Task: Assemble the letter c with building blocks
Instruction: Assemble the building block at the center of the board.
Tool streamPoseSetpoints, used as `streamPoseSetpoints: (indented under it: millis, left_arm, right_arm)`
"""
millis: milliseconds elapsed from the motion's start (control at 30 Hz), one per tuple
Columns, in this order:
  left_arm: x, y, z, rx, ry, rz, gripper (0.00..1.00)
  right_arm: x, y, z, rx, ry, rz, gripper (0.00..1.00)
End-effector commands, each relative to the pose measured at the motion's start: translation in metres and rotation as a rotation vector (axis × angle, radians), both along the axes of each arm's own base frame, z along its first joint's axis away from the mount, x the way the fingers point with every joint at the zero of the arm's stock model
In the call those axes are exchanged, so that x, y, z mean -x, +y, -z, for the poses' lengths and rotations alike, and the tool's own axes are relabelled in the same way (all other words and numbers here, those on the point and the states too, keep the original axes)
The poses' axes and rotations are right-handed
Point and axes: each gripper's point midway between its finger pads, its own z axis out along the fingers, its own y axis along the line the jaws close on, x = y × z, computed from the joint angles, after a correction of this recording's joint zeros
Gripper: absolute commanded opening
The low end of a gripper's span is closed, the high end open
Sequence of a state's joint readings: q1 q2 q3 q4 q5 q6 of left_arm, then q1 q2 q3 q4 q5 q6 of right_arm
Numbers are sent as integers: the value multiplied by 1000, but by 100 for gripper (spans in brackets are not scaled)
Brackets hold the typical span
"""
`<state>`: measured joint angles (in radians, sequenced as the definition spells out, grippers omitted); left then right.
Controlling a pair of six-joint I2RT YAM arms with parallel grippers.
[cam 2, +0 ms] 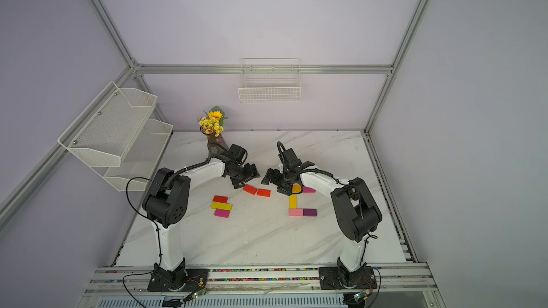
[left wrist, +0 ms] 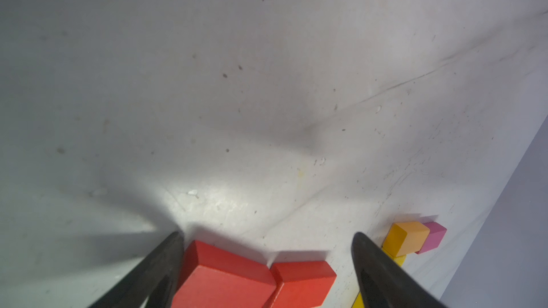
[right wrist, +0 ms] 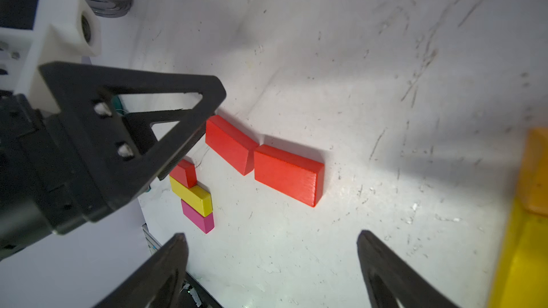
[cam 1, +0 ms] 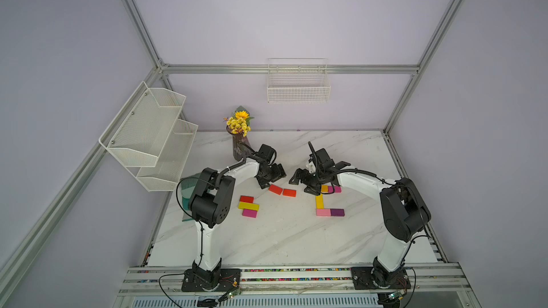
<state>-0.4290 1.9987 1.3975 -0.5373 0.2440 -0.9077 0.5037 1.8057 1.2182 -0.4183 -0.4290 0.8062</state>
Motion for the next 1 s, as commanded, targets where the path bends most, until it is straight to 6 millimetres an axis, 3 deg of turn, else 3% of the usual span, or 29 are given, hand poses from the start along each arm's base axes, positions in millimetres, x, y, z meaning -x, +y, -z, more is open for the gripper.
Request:
streamPoseSetpoints:
  millis: [0, 433, 967]
  left_arm:
    - [8, -5, -8, 29, 6, -24, 89]
    - [24, -3, -2, 56, 38, -112, 88]
    - [36, -15, 2, 95, 68, -148, 89]
  right_arm:
    - [-7, 3, 1, -14, -9, 1, 91]
    - [-8, 6, 20, -1, 21, -23, 91]
    - [-11, 12, 24, -19, 38, -33, 91]
